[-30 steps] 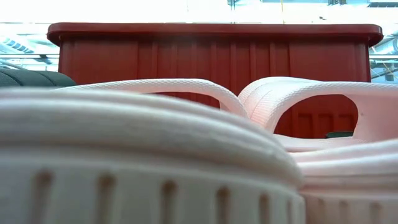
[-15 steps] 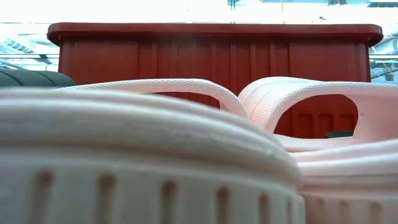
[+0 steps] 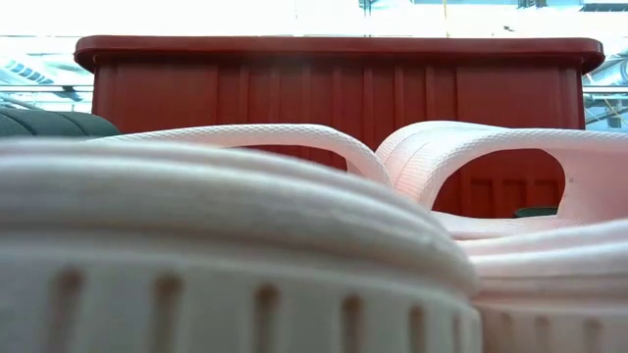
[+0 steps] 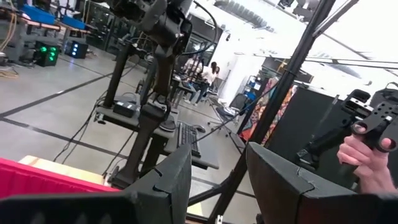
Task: Pick and place slides into bin
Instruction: Put the black slipper into the red bin
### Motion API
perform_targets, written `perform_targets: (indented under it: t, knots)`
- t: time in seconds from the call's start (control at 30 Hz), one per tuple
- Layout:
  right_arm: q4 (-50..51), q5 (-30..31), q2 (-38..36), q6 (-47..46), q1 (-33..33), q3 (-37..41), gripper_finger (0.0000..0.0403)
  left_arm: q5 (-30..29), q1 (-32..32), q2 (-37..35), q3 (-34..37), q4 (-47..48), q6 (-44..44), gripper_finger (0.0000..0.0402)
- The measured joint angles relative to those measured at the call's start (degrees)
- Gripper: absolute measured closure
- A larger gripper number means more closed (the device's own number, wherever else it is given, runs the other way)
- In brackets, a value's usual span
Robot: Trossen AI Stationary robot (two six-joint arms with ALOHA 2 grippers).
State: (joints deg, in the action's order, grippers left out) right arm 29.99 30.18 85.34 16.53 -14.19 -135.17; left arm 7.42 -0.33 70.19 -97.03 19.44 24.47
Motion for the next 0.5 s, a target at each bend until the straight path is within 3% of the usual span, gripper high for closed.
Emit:
perform_targets:
  t: [0.07,0.2,0.37,0.5]
  knots:
    - [-1.2,-0.2,-0.3,-0.4,-1.3,1.8,0.0399,0.0,0.5,0.0,0.0,0.0,0.0,0.0249]
    - [8.2,-2.1,0.3,-6.6,-5.5,1.7,0.0399,0.1,1.3,0.0,0.0,0.1,0.0,0.0249]
    - [22.9,-24.7,2.9,-20.0,-14.8,1.7,0.0399,0.4,1.7,-0.1,0.0,0.3,-0.2,0.0249]
    - [30.7,-37.4,6.3,-20.5,-18.5,1.8,0.0399,0.5,2.5,-0.2,0.0,0.5,-0.2,0.0249]
